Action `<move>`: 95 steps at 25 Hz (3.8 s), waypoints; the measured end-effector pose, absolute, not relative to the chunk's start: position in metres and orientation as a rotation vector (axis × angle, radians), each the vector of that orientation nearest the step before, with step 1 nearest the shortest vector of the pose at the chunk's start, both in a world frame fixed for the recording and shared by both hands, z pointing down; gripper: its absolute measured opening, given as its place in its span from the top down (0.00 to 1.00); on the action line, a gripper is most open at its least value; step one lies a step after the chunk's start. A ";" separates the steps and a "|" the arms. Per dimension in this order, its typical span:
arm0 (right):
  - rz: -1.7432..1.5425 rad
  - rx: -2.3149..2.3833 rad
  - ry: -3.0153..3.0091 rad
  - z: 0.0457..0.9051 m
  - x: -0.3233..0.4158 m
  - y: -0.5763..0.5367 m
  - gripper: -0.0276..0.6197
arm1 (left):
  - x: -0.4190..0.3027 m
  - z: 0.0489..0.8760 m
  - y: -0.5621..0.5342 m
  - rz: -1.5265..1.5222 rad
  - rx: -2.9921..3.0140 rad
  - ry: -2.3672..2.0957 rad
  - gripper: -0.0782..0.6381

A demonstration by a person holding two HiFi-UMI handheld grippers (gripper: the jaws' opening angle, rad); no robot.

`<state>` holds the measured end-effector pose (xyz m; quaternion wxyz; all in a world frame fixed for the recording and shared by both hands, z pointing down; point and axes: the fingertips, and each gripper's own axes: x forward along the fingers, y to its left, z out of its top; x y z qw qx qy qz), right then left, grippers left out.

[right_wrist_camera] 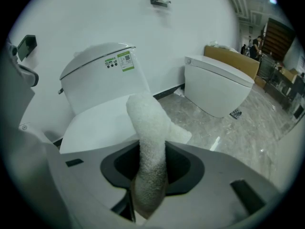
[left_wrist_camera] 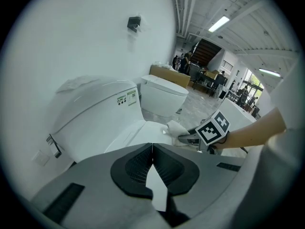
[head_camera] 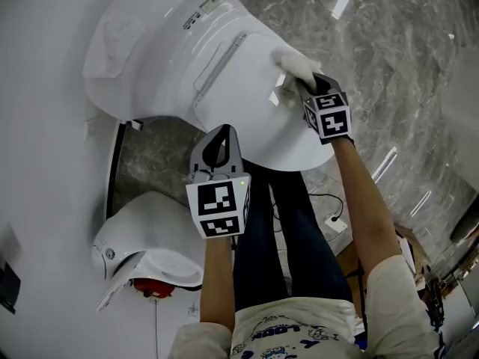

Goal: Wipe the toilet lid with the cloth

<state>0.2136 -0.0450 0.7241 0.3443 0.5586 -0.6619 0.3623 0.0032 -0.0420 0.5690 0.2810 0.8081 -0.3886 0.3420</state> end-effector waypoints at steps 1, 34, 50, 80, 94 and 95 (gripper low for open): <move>0.948 1.459 -1.710 0.725 0.219 -0.038 0.77 | 0.005 0.569 -0.039 0.918 2.169 -1.037 0.88; 1.073 1.542 -1.524 0.744 0.309 0.104 0.77 | 0.043 0.571 -0.010 0.937 2.214 -0.977 0.88; 0.863 1.487 -1.846 0.657 0.219 0.008 0.77 | 0.013 0.536 -0.033 0.852 2.196 -1.090 0.88; 0.737 1.124 -2.000 0.700 0.000 -0.125 0.77 | -0.139 0.556 -0.056 0.743 1.971 -1.322 0.88; 0.706 1.116 -1.996 0.708 0.003 -0.120 0.77 | -0.119 0.563 -0.054 0.767 2.004 -1.260 0.88; 0.708 1.119 -1.996 0.708 0.004 -0.119 0.77 | -0.117 0.563 -0.054 0.769 2.007 -1.256 0.88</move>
